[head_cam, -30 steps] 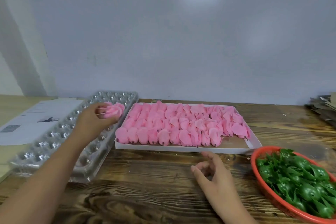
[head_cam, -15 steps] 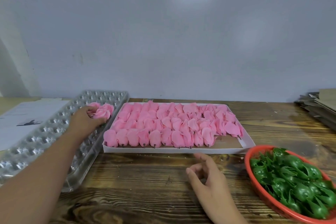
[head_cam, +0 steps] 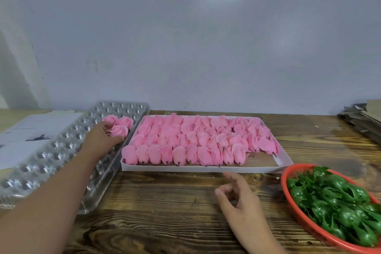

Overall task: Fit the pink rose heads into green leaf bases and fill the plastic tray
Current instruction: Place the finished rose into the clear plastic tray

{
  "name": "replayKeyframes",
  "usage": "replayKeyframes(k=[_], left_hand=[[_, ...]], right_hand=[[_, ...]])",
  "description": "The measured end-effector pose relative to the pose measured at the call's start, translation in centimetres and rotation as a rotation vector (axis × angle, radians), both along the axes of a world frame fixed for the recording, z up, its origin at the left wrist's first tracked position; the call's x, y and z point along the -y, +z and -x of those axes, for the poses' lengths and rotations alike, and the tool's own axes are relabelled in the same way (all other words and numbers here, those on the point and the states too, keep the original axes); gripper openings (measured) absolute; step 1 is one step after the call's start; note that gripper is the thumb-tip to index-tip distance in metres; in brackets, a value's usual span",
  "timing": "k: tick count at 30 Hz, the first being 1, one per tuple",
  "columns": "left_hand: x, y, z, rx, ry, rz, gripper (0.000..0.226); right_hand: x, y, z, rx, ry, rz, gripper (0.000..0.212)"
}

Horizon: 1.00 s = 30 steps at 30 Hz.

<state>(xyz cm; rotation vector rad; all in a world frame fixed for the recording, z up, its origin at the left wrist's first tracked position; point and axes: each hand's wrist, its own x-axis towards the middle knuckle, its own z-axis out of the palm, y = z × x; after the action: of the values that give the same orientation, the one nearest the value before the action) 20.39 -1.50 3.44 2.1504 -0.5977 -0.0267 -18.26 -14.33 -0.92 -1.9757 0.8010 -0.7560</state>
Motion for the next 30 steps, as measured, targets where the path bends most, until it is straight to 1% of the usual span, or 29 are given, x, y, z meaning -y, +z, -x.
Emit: replayKeyframes(k=[3,5,8,12,17,19,21,23,25,27,30], left_hand=[[0.1,0.2,0.1,-0.018,0.0,0.039,0.066],[0.1,0.3,0.3,-0.015,-0.002,0.063,0.061],[0.1,0.2,0.4,0.024,-0.003,0.042,0.052],[0.0,0.1,0.6,0.021,0.025,0.004,0.059],[0.0,0.8,1.1,-0.001,0.018,-0.016,0.057],[0.0,1.0,1.6,-0.012,0.014,-0.014,0.062],[0.0,1.4,2.3,-0.032,0.005,0.016,0.068],[-0.1,1.8,3.4,-0.045,0.007,0.087,0.072],[0.2,2.1,5.2,0.002,0.044,0.175,0.07],[0.7,2.4,7.8,0.086,0.077,0.274,0.06],[1.9,1.9,12.6,0.135,-0.03,0.339,0.041]], right_hand=[[0.0,0.1,0.0,0.002,0.001,-0.003,0.04],[0.0,0.2,0.1,0.01,0.0,-0.002,0.04],[-0.1,0.3,0.1,0.014,0.004,-0.004,0.039],[-0.1,0.2,0.1,0.023,0.001,-0.006,0.038],[-0.1,0.3,0.1,0.018,0.008,-0.007,0.038],[-0.1,0.3,0.0,0.02,0.008,-0.005,0.038],[0.0,0.2,0.0,0.026,0.004,-0.006,0.038],[0.0,0.1,0.0,0.018,0.008,-0.009,0.038],[0.0,0.1,0.1,0.004,0.015,-0.009,0.038],[0.1,0.1,0.0,0.002,0.019,-0.004,0.038],[0.1,0.2,0.0,0.01,0.021,0.012,0.036]])
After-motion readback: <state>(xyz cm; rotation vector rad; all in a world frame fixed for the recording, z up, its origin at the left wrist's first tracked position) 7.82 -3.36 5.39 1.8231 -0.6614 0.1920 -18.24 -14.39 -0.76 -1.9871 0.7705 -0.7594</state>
